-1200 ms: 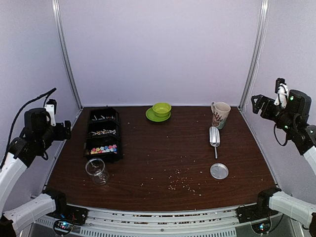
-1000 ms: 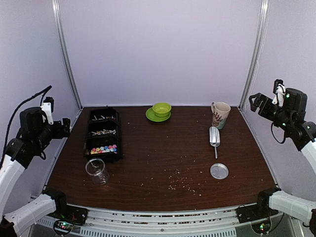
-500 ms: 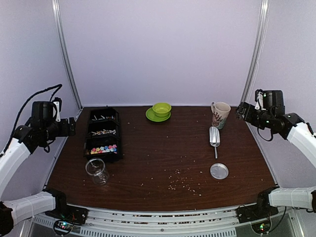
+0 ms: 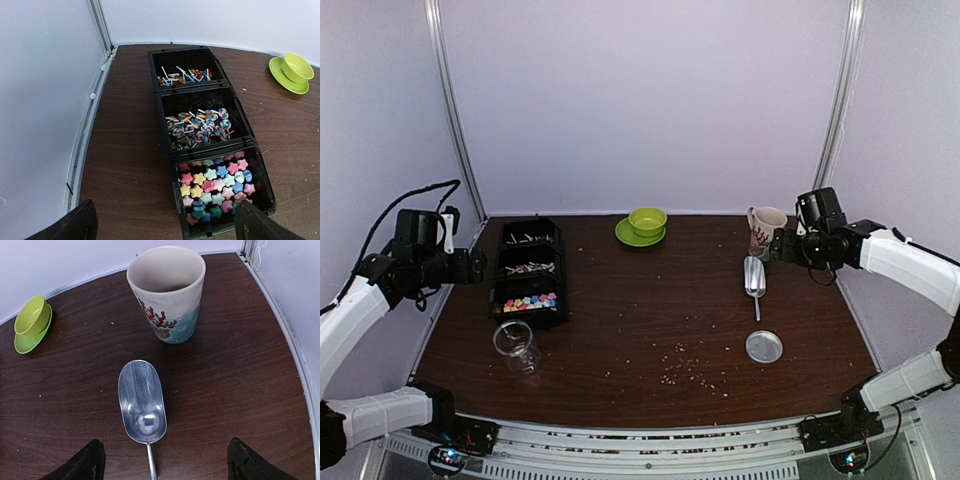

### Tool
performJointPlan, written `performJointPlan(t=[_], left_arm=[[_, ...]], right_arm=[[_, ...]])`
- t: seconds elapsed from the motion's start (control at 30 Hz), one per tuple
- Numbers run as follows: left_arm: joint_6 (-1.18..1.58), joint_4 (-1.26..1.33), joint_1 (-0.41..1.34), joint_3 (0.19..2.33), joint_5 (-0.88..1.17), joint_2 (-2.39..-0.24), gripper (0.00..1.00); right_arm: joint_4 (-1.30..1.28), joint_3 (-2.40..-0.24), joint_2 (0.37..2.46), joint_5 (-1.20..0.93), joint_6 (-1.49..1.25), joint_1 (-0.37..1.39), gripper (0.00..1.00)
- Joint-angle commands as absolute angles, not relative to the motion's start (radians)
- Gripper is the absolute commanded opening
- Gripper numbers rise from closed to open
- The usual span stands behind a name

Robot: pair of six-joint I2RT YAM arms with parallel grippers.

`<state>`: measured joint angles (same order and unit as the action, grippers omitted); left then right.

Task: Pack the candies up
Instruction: Pick up the spatula from the center of the board.

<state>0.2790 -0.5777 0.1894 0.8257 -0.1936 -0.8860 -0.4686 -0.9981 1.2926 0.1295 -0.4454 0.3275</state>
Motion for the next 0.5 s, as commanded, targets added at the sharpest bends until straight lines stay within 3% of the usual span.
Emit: performJointPlan(t=[0.0,0.47], left_arm=[[0.277,-0.551,0.180,0.828,-0.176,-0.879,0.98],[0.286,-0.551,0.181,0.830,-0.193,-0.891,0.98]], right_arm=[[-0.415,-1.026,1.379,0.107,-0.462,0.349,0.82],[-0.396,-1.019,1.612,0.122,-0.471,0.434,0.75]])
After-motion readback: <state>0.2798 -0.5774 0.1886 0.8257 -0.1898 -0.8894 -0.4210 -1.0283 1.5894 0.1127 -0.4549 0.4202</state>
